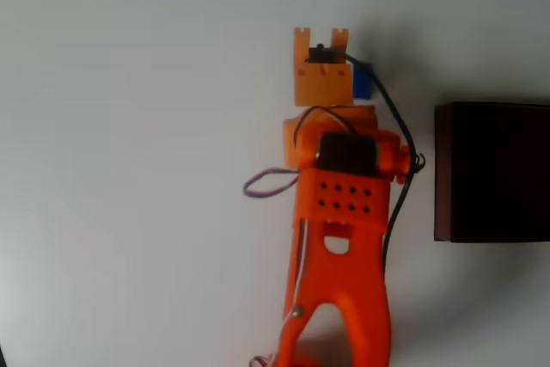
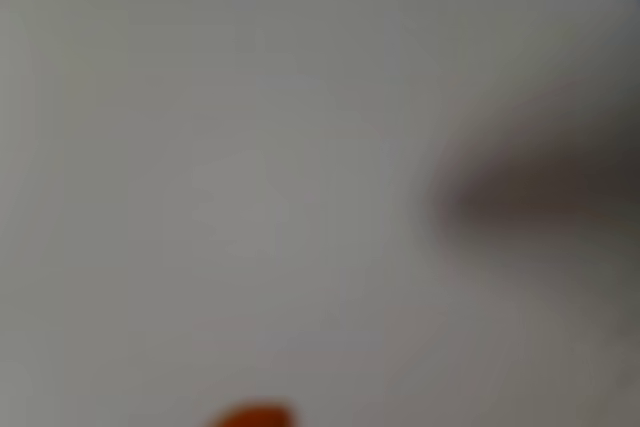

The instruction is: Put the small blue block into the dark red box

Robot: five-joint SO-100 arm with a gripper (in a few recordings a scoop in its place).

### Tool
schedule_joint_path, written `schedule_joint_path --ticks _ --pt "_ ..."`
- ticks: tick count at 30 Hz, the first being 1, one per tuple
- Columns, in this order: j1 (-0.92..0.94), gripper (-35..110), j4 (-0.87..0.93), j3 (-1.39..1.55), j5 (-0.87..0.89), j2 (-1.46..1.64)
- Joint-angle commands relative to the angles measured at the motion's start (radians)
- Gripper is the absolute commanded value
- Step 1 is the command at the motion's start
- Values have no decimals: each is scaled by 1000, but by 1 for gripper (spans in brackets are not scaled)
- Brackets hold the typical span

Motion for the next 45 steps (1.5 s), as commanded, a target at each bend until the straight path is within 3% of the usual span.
schedule_joint_path --ticks 1,45 --pt "29 22 2 -74 -11 -9" --pt "71 21 124 -495 -18 -393"
